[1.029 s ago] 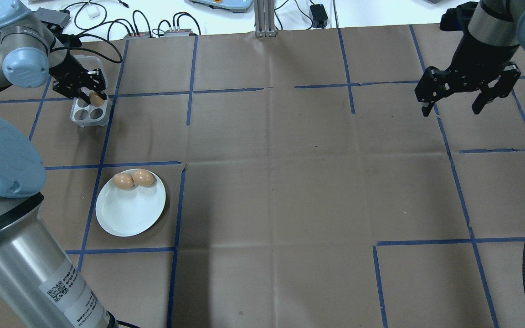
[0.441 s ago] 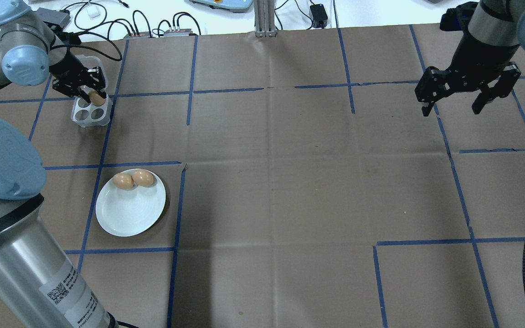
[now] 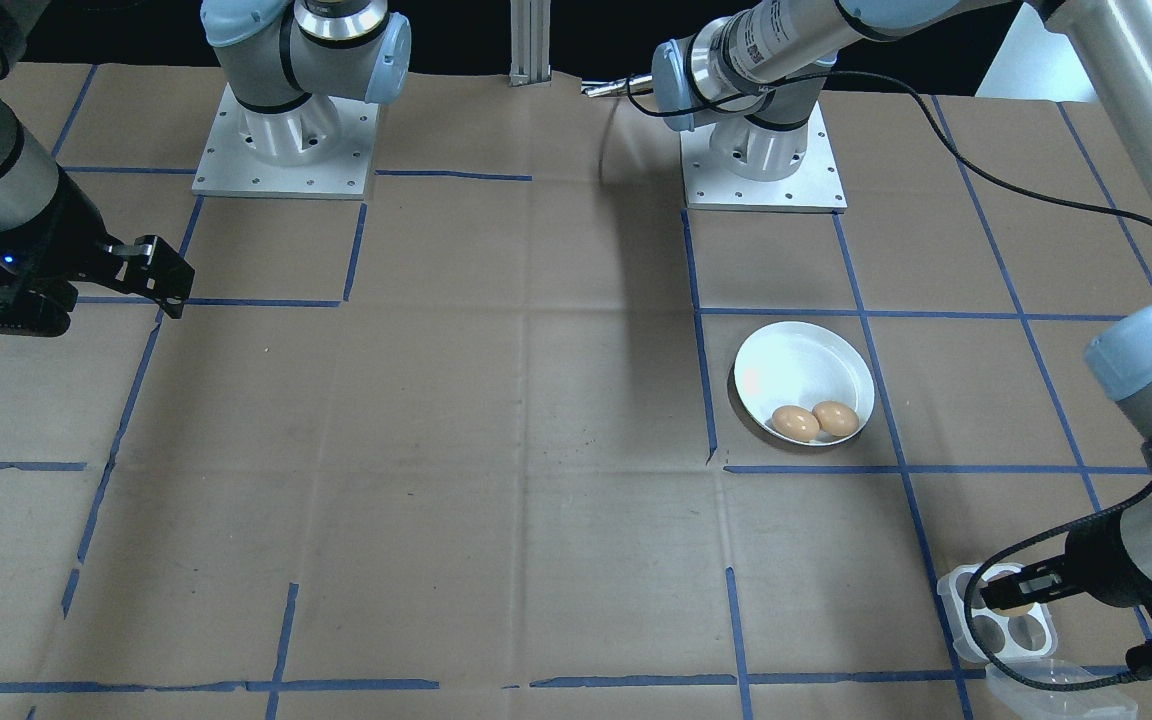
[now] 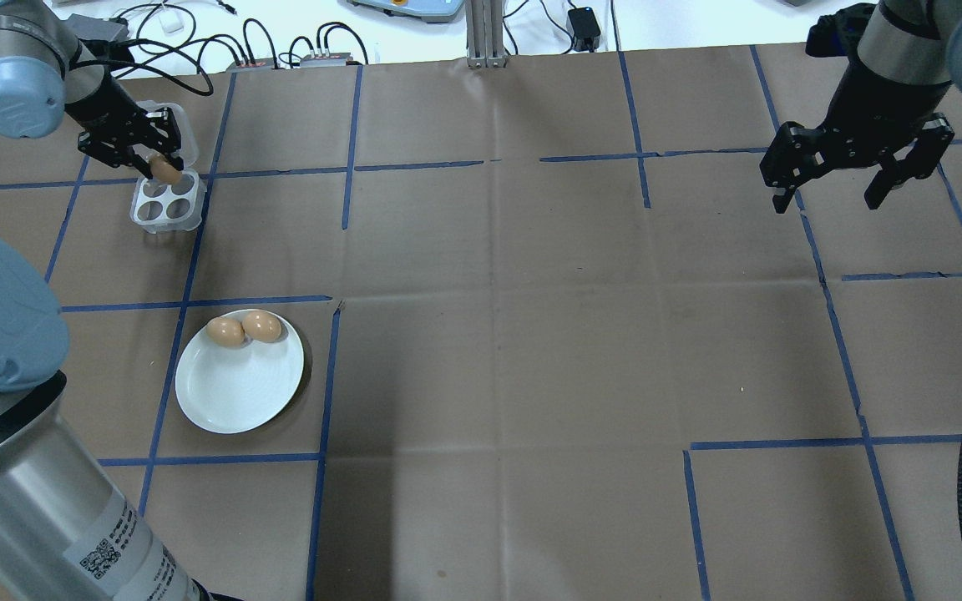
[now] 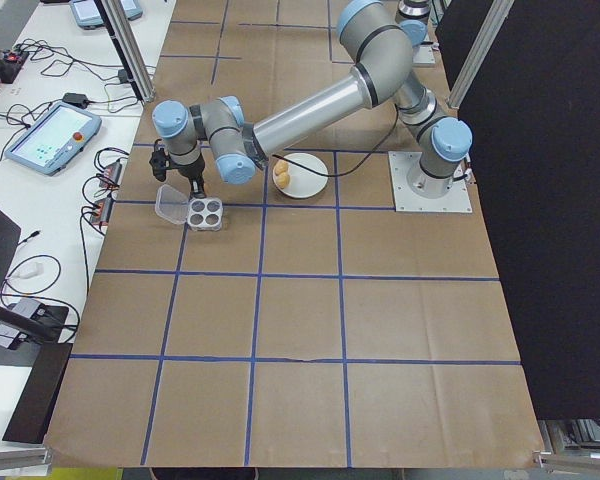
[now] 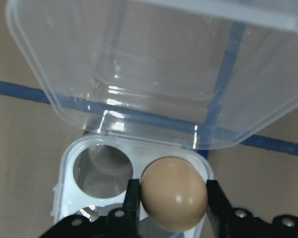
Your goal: Place egg on plate
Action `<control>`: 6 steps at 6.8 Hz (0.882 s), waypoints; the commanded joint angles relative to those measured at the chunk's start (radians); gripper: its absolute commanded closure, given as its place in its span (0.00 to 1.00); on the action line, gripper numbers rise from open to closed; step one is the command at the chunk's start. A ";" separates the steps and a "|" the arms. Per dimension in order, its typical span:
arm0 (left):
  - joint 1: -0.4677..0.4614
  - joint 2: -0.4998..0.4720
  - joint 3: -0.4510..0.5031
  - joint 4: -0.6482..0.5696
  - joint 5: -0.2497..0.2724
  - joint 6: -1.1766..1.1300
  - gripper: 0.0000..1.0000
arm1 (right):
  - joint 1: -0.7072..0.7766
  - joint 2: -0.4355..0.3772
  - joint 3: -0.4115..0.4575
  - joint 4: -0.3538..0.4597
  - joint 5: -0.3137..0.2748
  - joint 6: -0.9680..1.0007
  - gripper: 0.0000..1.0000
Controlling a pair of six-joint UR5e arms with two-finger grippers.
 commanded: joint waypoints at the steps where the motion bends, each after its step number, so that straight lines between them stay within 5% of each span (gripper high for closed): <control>1: -0.032 0.121 -0.072 -0.156 -0.042 -0.054 0.87 | 0.000 0.000 0.000 0.000 0.000 0.000 0.00; 6: -0.046 0.447 -0.613 -0.094 -0.044 -0.185 0.79 | 0.000 0.000 0.000 0.000 0.000 0.000 0.00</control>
